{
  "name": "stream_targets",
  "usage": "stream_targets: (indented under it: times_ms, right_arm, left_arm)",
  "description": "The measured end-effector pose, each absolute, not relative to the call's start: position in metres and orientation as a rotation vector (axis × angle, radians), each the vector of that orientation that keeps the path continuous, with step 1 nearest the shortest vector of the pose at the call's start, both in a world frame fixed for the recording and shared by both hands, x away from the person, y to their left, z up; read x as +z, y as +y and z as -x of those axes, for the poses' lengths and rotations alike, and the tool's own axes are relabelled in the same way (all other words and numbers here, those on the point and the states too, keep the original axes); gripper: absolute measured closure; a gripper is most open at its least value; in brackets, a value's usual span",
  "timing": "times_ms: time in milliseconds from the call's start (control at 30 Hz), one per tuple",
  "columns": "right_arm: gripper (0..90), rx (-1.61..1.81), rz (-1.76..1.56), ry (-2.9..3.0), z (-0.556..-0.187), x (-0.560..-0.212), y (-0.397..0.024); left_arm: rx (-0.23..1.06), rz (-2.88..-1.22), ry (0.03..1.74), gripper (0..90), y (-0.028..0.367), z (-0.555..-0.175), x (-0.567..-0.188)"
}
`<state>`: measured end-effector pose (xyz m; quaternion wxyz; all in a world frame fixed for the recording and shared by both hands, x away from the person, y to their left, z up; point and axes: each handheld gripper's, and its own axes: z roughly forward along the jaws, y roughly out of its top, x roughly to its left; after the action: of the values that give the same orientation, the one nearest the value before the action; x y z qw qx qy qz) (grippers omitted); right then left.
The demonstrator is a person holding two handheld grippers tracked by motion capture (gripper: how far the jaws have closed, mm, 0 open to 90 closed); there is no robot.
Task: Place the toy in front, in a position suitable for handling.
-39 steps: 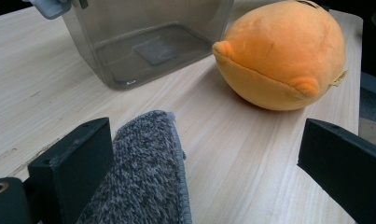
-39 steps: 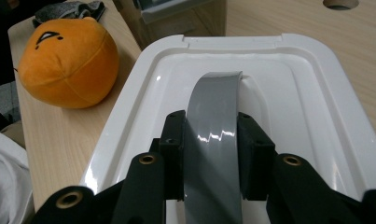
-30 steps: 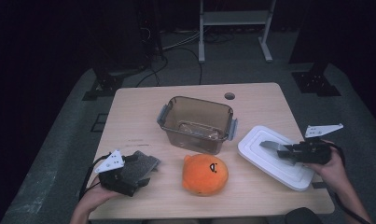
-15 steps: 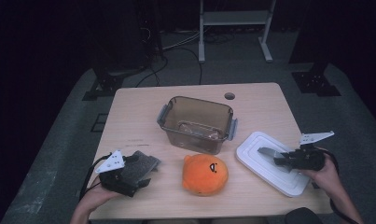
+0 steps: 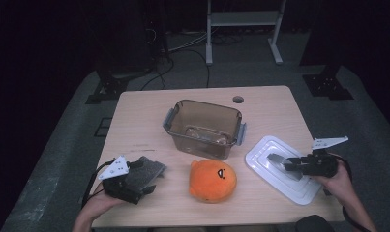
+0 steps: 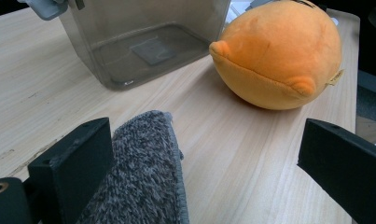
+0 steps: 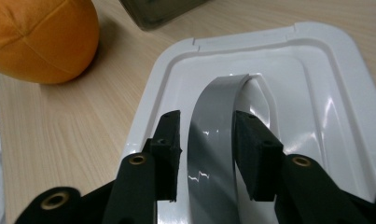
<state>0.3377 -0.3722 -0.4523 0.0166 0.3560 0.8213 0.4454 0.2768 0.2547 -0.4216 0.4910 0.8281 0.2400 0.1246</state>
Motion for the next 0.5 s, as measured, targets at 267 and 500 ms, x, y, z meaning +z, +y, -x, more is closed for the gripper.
stream_targets:
  times_ms: [267, 500]
  right_arm:
    - [47.1, 1.421, -1.072, 2.520, -0.335, -0.433, -0.364]
    - [39.1, 1.457, -0.989, 2.526, -0.332, -0.412, -0.347]
  left_arm:
    - [0.320, -2.003, 0.585, 2.6, 0.256, -0.277, -0.421]
    - [0.323, -2.005, 0.581, 2.6, 0.255, -0.276, -0.421]
